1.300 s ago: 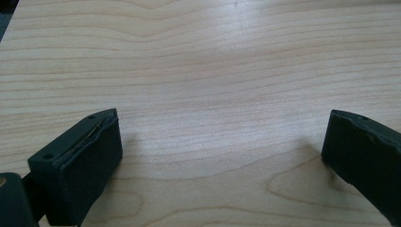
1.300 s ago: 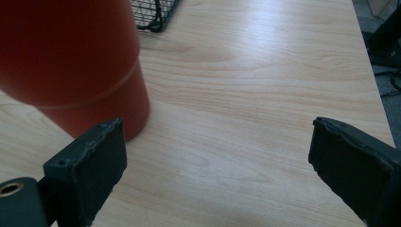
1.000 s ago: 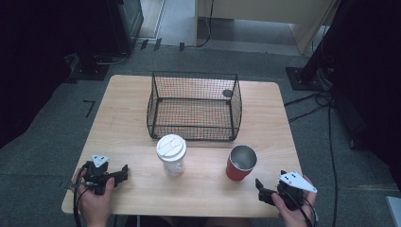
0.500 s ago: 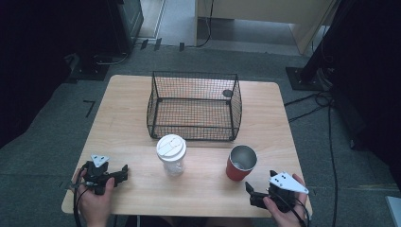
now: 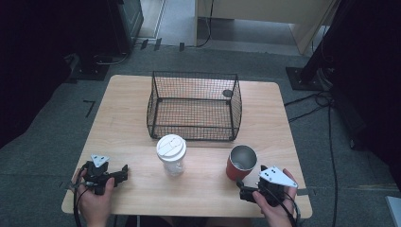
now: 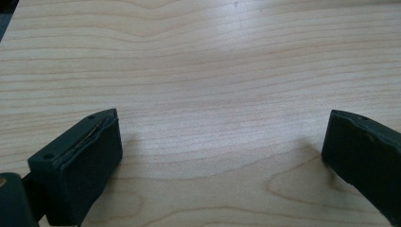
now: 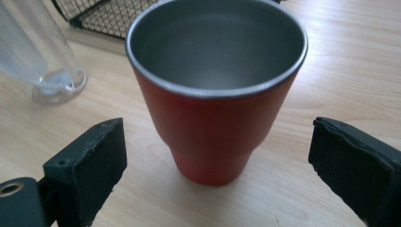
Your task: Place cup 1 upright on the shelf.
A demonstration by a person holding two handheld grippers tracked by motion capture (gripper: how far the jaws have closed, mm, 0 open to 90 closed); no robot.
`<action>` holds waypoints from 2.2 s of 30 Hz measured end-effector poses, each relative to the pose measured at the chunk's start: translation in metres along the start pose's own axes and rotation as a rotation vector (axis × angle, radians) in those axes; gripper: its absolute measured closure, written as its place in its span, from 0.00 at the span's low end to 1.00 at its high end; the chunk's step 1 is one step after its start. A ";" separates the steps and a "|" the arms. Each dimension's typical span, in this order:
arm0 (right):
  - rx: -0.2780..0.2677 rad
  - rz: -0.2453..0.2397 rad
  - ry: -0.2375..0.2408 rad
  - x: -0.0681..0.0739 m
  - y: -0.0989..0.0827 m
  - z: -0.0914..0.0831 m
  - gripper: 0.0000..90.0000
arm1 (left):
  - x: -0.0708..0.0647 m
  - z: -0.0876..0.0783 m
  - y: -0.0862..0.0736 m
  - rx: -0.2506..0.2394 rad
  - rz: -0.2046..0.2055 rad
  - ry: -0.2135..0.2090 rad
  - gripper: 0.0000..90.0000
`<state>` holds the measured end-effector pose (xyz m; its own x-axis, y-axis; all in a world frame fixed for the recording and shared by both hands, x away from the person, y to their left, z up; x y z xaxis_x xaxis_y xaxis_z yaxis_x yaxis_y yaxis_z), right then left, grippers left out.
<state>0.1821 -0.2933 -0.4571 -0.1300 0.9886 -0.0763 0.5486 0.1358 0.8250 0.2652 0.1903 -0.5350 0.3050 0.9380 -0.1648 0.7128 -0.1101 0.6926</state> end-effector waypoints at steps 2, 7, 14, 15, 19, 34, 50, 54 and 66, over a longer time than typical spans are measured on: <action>-0.009 0.021 -0.001 0.002 0.004 0.002 0.06 | 0.000 0.000 0.000 0.000 0.000 0.000 0.00; -0.020 0.026 -0.010 0.012 0.015 0.007 0.05 | 0.000 0.000 0.000 0.000 0.000 0.000 0.00; -0.002 0.027 -0.040 0.014 0.023 0.016 0.05 | 0.000 0.000 0.000 -0.002 -0.001 0.000 0.00; 0.000 0.025 -0.050 0.015 0.026 0.018 0.05 | 0.000 0.000 0.000 -0.002 -0.001 0.000 0.00; 0.006 0.029 -0.064 0.017 0.029 0.022 0.05 | 0.000 0.000 0.000 -0.002 -0.001 0.000 0.00; 0.022 0.034 -0.098 0.022 0.030 0.036 0.07 | 0.000 0.000 0.000 0.000 0.000 0.000 0.00; 0.007 0.040 -0.110 0.022 0.029 0.035 0.08 | 0.000 0.000 0.000 0.000 0.000 0.000 0.00; -0.002 0.047 -0.123 0.021 0.029 0.035 0.08 | 0.000 0.000 0.000 0.000 0.000 0.000 0.00; -0.060 0.049 -0.113 0.020 0.040 0.024 0.08 | 0.000 0.000 0.000 -0.001 -0.001 0.000 0.00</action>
<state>0.2215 -0.2665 -0.4393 -0.0084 0.9955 -0.0945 0.5013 0.0860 0.8610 0.2653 0.1902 -0.5350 0.3046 0.9380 -0.1653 0.7121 -0.1090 0.6935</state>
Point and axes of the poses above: each handheld gripper's, and its own axes: z roughly forward along the jaws, y roughly out of its top, x roughly to its left, the point moved 2 cm from there along z, roughly forward along the jaws, and after that the axes turned 14 degrees about -y, right-handed, at the moved point
